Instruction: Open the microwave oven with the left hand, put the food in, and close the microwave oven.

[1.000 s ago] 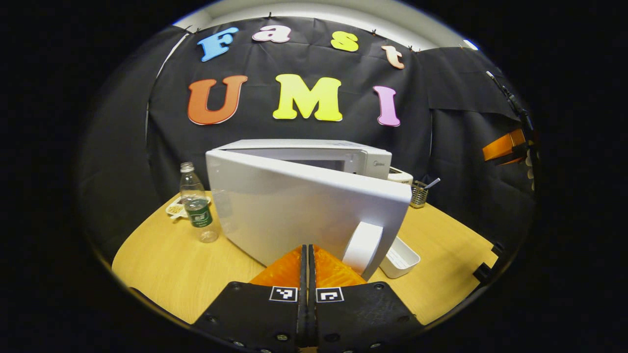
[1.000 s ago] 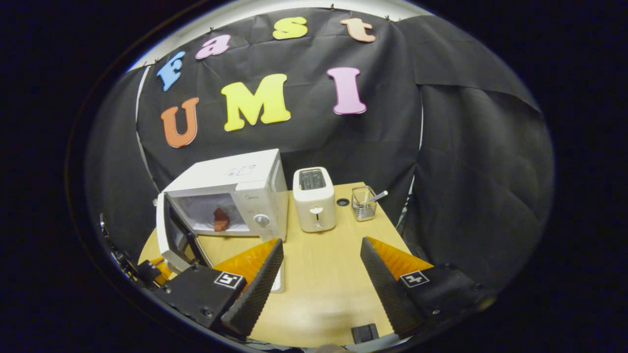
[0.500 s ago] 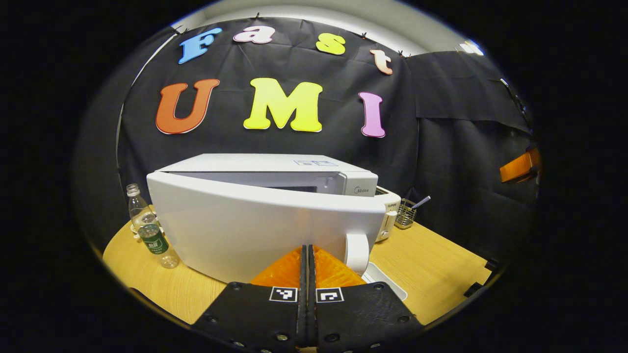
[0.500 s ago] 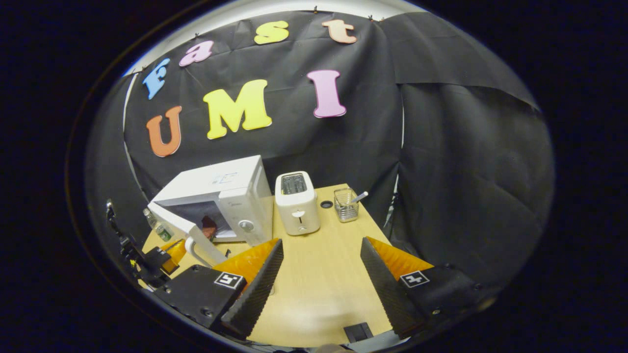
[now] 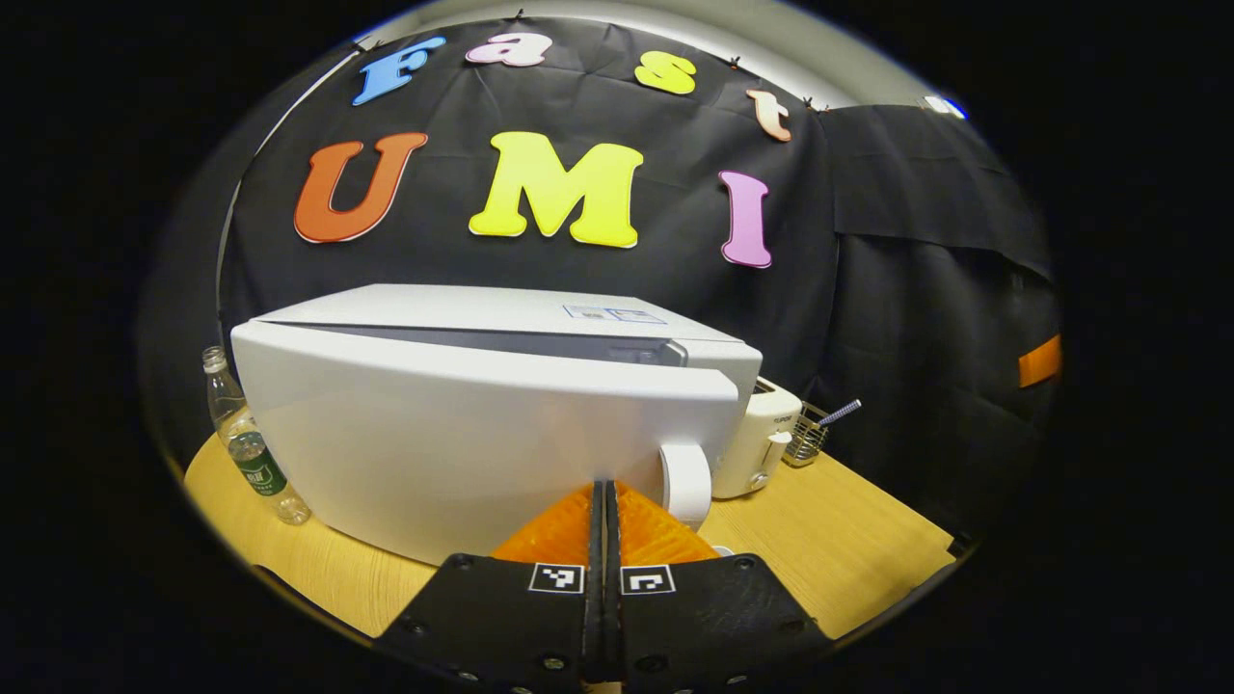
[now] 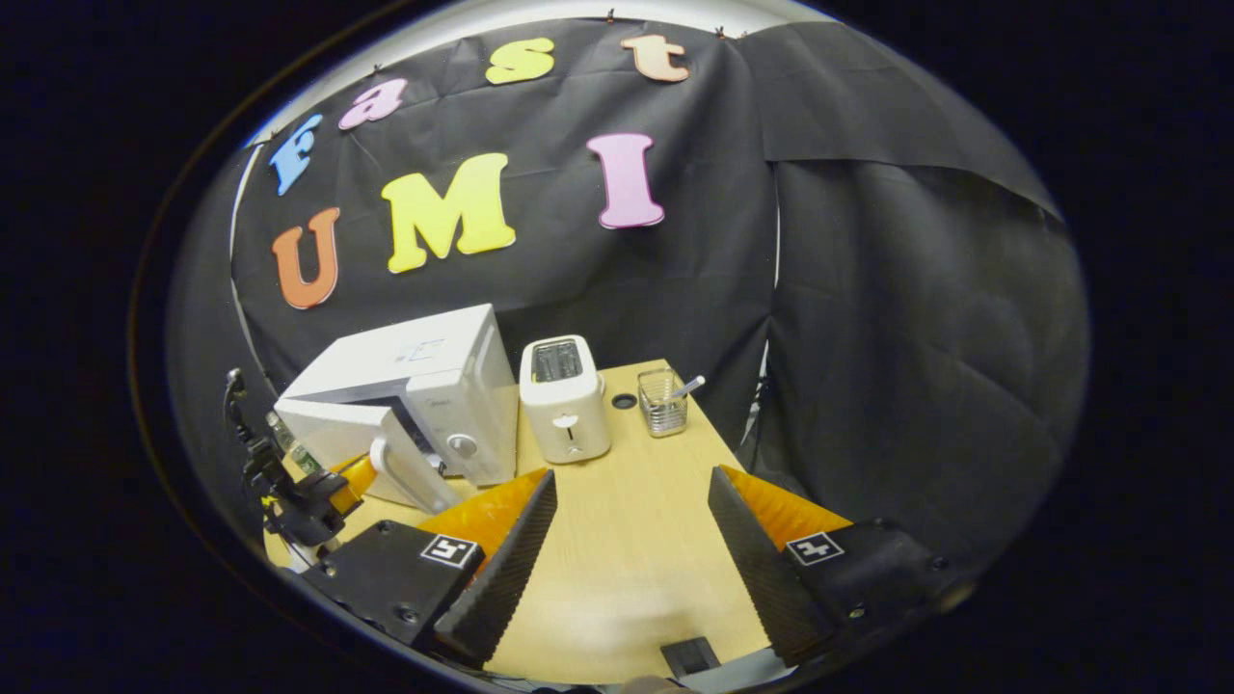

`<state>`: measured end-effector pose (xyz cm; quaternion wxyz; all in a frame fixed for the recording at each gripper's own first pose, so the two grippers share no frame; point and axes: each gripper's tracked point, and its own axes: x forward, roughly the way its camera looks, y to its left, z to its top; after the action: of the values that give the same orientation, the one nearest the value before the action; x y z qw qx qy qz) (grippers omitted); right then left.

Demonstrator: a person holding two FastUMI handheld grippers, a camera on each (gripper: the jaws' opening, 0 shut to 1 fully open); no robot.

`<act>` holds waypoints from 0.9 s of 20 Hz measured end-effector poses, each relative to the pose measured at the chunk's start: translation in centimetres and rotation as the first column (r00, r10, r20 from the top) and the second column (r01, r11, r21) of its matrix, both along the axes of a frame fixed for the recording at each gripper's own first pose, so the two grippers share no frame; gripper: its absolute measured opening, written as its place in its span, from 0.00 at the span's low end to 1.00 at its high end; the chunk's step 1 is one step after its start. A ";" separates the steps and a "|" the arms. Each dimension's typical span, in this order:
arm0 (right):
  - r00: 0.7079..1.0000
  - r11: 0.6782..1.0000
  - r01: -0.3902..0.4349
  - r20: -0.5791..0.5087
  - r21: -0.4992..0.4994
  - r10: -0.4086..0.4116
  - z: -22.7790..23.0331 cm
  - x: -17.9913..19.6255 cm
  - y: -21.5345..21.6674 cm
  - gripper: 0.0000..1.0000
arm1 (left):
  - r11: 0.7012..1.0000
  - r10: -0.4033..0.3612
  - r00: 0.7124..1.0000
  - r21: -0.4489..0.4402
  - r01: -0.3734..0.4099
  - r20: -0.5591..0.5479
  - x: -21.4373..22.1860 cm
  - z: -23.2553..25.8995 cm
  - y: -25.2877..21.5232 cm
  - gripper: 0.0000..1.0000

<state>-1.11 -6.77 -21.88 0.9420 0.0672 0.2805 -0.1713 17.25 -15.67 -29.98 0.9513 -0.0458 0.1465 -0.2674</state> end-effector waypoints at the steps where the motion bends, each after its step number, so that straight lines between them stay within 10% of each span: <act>1: 1.000 1.000 0.002 0.000 -0.003 -0.002 0.1 0.2 -0.2 1.00 | 1.000 0.008 1.000 -0.002 -0.008 0.006 0.5 0.2 -0.1 0.00; 18: 0.999 1.000 -0.028 -0.030 0.012 0.029 -0.3 1.8 0.5 1.00 | 0.996 0.079 0.997 0.041 -0.079 0.014 4.2 0.1 -1.9 0.00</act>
<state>0.65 -6.32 -22.17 0.9397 0.0661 0.2964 -0.1571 21.42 -17.60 -29.90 0.9627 -0.0299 0.1442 -0.2269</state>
